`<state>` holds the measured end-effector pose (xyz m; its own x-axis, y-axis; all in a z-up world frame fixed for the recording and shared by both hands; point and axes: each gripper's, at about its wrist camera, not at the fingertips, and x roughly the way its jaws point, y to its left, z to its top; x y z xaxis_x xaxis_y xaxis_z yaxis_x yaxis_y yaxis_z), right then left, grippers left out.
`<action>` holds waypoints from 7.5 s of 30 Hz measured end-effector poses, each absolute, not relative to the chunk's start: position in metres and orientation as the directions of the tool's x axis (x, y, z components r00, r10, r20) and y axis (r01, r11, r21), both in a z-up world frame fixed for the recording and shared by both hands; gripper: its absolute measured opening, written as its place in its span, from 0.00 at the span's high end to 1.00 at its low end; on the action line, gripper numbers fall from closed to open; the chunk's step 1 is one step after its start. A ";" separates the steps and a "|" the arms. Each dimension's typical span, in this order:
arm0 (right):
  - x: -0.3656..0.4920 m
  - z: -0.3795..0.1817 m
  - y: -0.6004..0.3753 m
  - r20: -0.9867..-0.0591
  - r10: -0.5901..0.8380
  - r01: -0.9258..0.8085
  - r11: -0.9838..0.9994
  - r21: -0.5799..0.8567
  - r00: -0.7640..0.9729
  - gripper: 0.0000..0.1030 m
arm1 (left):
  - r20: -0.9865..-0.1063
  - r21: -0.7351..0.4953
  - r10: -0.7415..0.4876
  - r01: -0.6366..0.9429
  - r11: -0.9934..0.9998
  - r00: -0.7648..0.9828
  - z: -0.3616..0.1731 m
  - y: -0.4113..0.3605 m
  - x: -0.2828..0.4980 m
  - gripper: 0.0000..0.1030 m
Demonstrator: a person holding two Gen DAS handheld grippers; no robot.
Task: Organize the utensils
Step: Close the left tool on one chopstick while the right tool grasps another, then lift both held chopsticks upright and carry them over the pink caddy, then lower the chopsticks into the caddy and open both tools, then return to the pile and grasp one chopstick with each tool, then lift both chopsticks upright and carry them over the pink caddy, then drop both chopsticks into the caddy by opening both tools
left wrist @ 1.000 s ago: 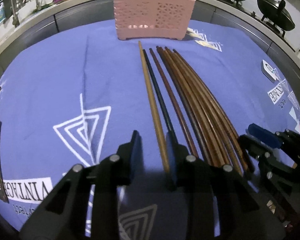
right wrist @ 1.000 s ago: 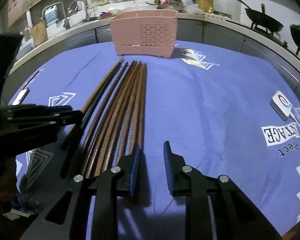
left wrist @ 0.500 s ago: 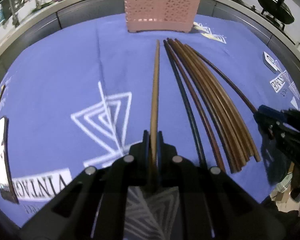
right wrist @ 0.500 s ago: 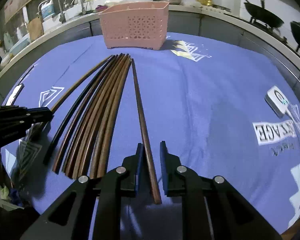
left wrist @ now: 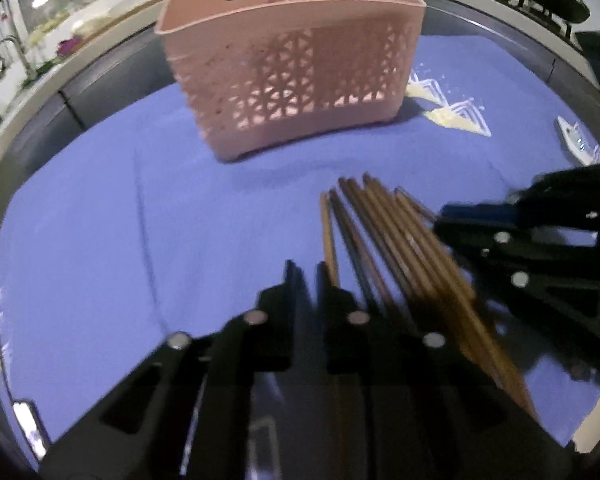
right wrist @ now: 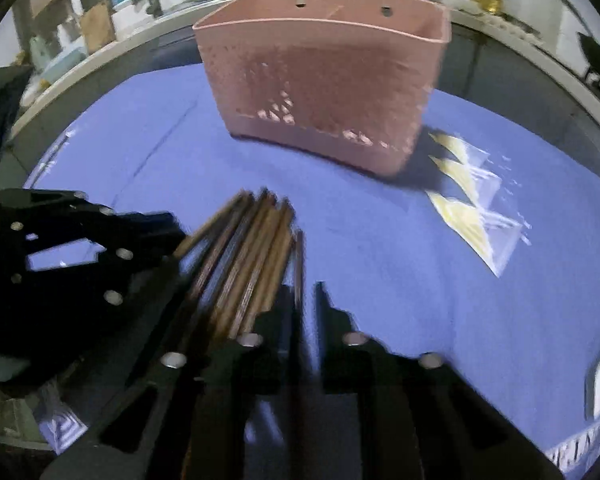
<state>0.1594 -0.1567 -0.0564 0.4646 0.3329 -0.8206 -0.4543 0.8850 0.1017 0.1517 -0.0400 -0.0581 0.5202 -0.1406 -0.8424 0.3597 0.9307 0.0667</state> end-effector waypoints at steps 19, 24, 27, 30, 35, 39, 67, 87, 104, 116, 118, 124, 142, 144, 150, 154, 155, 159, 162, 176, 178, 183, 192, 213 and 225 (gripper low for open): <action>0.097 0.020 -0.227 -0.536 0.500 -0.437 0.864 0.251 0.680 0.96 | -0.844 0.016 -0.219 0.432 0.902 0.489 -0.031 -0.034 0.127 0.60; 0.093 0.022 -0.225 -0.522 0.503 -0.432 0.863 0.262 0.689 0.95 | -0.868 0.058 -0.162 0.421 0.905 0.469 -0.046 -0.034 0.132 0.60; 0.091 0.022 -0.226 -0.515 0.505 -0.429 0.862 0.269 0.692 0.95 | -0.878 0.072 -0.144 0.425 0.902 0.456 -0.051 -0.030 0.133 0.64; 0.092 0.021 -0.224 -0.516 0.502 -0.423 0.864 0.272 0.694 0.95 | -0.872 0.098 -0.135 0.439 0.893 0.471 -0.053 -0.036 0.135 0.68; 0.092 0.022 -0.222 -0.509 0.503 -0.418 0.864 0.280 0.699 0.95 | -0.874 0.074 -0.177 0.484 0.872 0.452 -0.054 -0.044 0.141 0.94; 0.085 0.037 -0.222 -0.475 0.509 -0.430 0.861 0.273 0.718 0.95 | -0.857 -0.004 -0.243 0.466 0.885 0.455 -0.039 -0.038 0.145 0.95; 0.230 0.152 -0.143 -0.234 0.466 -0.448 0.885 0.129 0.853 0.96 | -0.482 -0.081 -0.339 0.345 0.935 0.808 0.177 0.007 0.226 0.95; 0.146 0.163 -0.176 -0.193 0.460 -0.410 0.877 0.250 0.866 0.51 | -0.446 -0.094 -0.277 0.263 0.960 0.851 0.177 0.030 0.139 0.70; 0.007 -0.060 -0.188 -0.668 0.376 -0.306 0.925 0.227 0.642 0.82 | -0.797 -0.124 -0.293 0.332 0.935 0.529 -0.031 -0.007 0.027 0.80; 0.007 -0.082 -0.179 -0.725 0.345 -0.323 0.930 0.177 0.596 0.83 | -0.834 -0.049 -0.226 0.341 0.939 0.503 -0.063 -0.032 0.028 0.80; 0.007 -0.082 -0.175 -0.726 0.338 -0.330 0.930 0.161 0.599 0.83 | -0.832 -0.029 -0.210 0.338 0.941 0.513 -0.065 -0.033 0.028 0.80; 0.013 -0.083 -0.177 -0.730 0.307 -0.314 0.940 0.132 0.611 0.85 | -0.827 0.027 -0.162 0.325 0.945 0.539 -0.066 -0.039 0.033 0.82; 0.031 -0.079 -0.208 -0.785 0.324 -0.315 0.933 0.173 0.529 0.93 | -0.838 0.037 -0.153 0.333 0.942 0.524 -0.062 -0.008 0.042 0.76; 0.049 -0.078 -0.205 -0.783 0.355 -0.320 0.924 0.210 0.511 0.93 | -0.836 0.047 -0.152 0.344 0.938 0.527 -0.062 -0.013 0.055 0.76; 0.102 -0.070 -0.190 -0.786 0.358 -0.325 0.922 0.212 0.503 0.93 | -0.836 0.058 -0.149 0.355 0.933 0.529 -0.058 -0.027 0.101 0.78; 0.130 -0.065 -0.179 -0.791 0.366 -0.341 0.916 0.212 0.491 0.93 | -0.836 0.018 -0.195 0.380 0.925 0.514 -0.056 -0.032 0.120 0.95; 0.136 -0.065 -0.177 -0.792 0.366 -0.343 0.915 0.211 0.489 0.93 | -0.835 0.014 -0.199 0.382 0.924 0.512 -0.055 -0.032 0.123 0.95; 0.154 -0.063 -0.174 -0.786 0.407 -0.363 0.898 0.250 0.465 0.94 | -0.835 -0.005 -0.213 0.380 0.925 0.507 -0.055 -0.032 0.131 0.96; 0.153 -0.058 -0.178 -0.771 0.427 -0.359 0.892 0.274 0.473 0.94 | -0.827 -0.044 -0.235 0.358 0.933 0.510 -0.047 -0.025 0.132 0.96; 0.087 0.083 -0.209 -0.383 0.591 -0.499 0.806 0.319 0.710 0.94 | -0.544 -0.115 -0.377 0.379 0.918 0.750 0.116 0.017 0.086 0.96; 0.093 0.105 -0.206 -0.342 0.588 -0.506 0.808 0.303 0.733 0.94 | -0.495 -0.109 -0.380 0.378 0.919 0.781 0.143 0.022 0.088 0.96; 0.131 0.161 -0.194 -0.224 0.553 -0.495 0.826 0.268 0.802 0.94 | -0.375 -0.089 -0.341 0.333 0.939 0.862 0.211 0.023 0.120 0.96; 0.230 0.155 -0.166 -0.195 0.471 -0.414 0.869 0.272 0.860 0.94 | -0.410 -0.089 -0.270 0.256 0.962 0.871 0.211 0.017 0.211 0.96; 0.221 0.093 -0.157 -0.368 0.494 -0.387 0.862 0.327 0.788 0.92 | -0.584 -0.095 -0.209 0.191 0.977 0.784 0.124 0.013 0.226 0.76; 0.126 0.107 -0.190 -0.278 0.547 -0.433 0.818 0.378 0.790 0.78 | -0.473 -0.083 -0.251 0.241 0.967 0.845 0.155 0.021 0.119 0.76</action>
<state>0.1264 -0.1904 0.1072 0.7897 0.5466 -0.2784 -0.4330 0.8182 0.3781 0.1186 0.0207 0.1552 0.8446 -0.2508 -0.4730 0.2407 0.9671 -0.0829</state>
